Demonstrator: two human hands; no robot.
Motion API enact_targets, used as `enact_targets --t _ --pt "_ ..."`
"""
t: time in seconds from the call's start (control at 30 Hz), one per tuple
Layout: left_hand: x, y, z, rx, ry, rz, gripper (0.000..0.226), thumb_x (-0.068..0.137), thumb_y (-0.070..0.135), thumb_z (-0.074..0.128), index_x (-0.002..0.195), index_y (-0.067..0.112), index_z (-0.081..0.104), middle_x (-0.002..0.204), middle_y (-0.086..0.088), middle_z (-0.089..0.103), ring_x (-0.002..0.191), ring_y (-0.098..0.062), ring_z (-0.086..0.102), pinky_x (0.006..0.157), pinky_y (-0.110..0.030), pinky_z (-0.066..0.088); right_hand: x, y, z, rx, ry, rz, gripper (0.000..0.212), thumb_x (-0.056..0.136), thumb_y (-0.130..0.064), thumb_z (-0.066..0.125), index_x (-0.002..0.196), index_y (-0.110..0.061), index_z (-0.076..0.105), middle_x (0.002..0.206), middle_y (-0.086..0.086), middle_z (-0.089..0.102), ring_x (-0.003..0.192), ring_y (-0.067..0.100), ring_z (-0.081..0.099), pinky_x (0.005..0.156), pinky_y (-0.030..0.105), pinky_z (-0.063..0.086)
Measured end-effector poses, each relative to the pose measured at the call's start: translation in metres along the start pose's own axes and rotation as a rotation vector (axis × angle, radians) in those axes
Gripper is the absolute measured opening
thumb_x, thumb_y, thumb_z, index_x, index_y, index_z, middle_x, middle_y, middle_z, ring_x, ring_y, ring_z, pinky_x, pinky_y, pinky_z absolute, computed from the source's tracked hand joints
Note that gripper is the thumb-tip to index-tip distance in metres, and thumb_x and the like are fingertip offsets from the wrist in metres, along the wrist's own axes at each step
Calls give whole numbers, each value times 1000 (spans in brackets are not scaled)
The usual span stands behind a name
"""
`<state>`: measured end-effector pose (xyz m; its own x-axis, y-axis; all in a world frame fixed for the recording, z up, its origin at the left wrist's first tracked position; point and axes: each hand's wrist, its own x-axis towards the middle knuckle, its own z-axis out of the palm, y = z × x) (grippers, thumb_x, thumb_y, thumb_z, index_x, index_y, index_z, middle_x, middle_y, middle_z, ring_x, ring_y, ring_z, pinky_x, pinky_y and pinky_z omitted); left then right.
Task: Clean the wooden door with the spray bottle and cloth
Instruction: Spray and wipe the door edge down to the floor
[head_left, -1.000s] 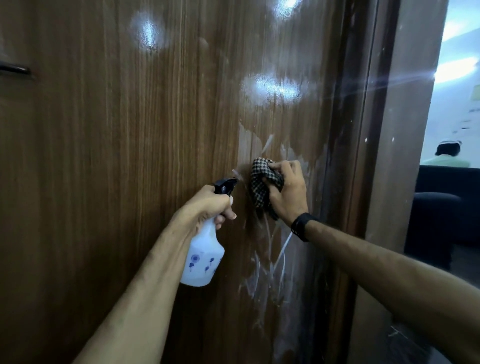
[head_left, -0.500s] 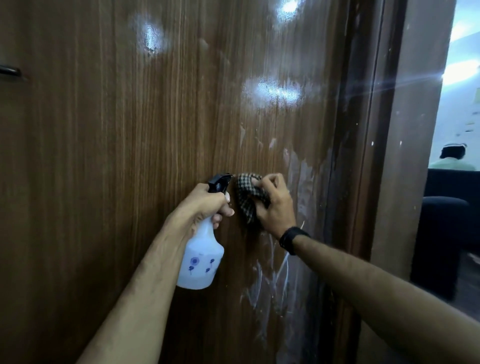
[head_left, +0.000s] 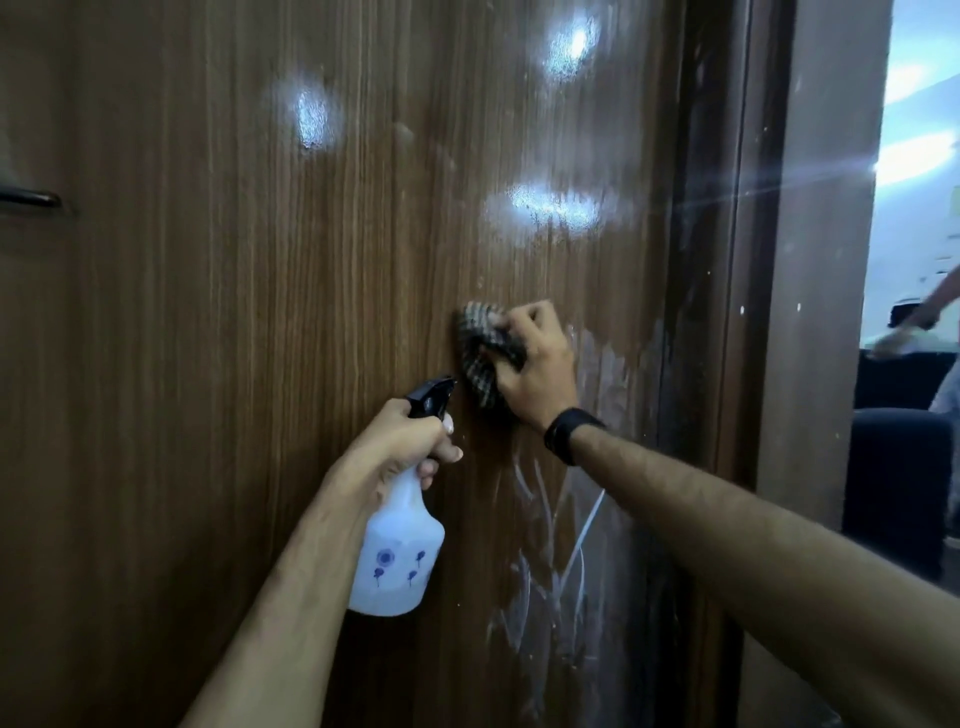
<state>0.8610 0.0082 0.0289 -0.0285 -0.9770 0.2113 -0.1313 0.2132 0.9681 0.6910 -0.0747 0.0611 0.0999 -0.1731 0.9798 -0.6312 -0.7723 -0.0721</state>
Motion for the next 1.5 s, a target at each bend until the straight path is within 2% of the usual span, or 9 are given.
enact_targets --t 0.2,0.3,0.4,0.47,0.57,0.87,1.1,1.37,1.5 --pt "-2 -6 2 97 -48 -38 27 85 -13 57 86 13 55 62 -3 54 39 -8 40 42 -24 38 -92 25 2 -40 -161 -21 32 83 -1 64 112 -12 58 112 0 44 92 10 46 74 25 50" --pt "-4 -8 6 134 -81 -41 26 86 -12 58 84 14 56 63 -2 53 41 -8 41 43 -24 39 -98 39 -17 -68 -204 69 28 86 -1 64 110 -13 58 112 -3 44 95 10 47 81 18 45" --pt "-4 -9 10 183 -174 -56 24 85 -10 60 87 13 58 68 -5 58 43 -9 42 45 -24 41 -80 54 -41 -84 -19 254 25 85 1 66 107 -10 60 111 2 46 97 6 44 85 7 35" --pt "-3 -11 17 221 -239 -70 24 85 -12 59 85 12 57 67 -4 60 42 -9 41 45 -24 40 -65 69 -58 -143 138 355 23 83 -1 72 103 -9 62 105 5 48 93 10 45 81 11 33" --pt "5 -16 29 245 -273 -79 26 84 -13 59 82 13 55 71 -9 56 40 -10 39 46 -24 39 -61 85 -76 -197 153 438 21 83 -5 75 100 -9 63 100 3 46 88 15 49 80 16 35" --pt "23 -32 45 255 -297 -129 25 83 -14 60 82 11 54 72 -11 53 38 -10 40 47 -26 40 -63 83 -72 -148 18 376 21 86 -8 74 102 -13 61 104 0 47 95 15 51 86 24 41" --pt "30 -37 37 214 -276 -125 27 82 -15 58 79 12 53 72 -11 50 38 -10 38 46 -26 39 -90 66 -32 -104 54 388 20 89 -8 70 104 -8 57 107 0 43 91 4 41 73 9 33" --pt "31 -41 34 200 -272 -129 22 82 -13 62 89 7 56 80 -15 53 38 -10 40 44 -26 41 -164 63 -25 -109 -121 437 26 88 1 65 106 -15 53 113 -5 41 95 -4 39 83 2 36" --pt "31 -42 34 173 -276 -126 23 82 -12 62 92 9 56 73 -10 57 39 -9 41 43 -26 41 -90 67 -30 -47 41 465 22 91 -7 66 111 -9 56 114 2 44 98 7 43 80 7 32"
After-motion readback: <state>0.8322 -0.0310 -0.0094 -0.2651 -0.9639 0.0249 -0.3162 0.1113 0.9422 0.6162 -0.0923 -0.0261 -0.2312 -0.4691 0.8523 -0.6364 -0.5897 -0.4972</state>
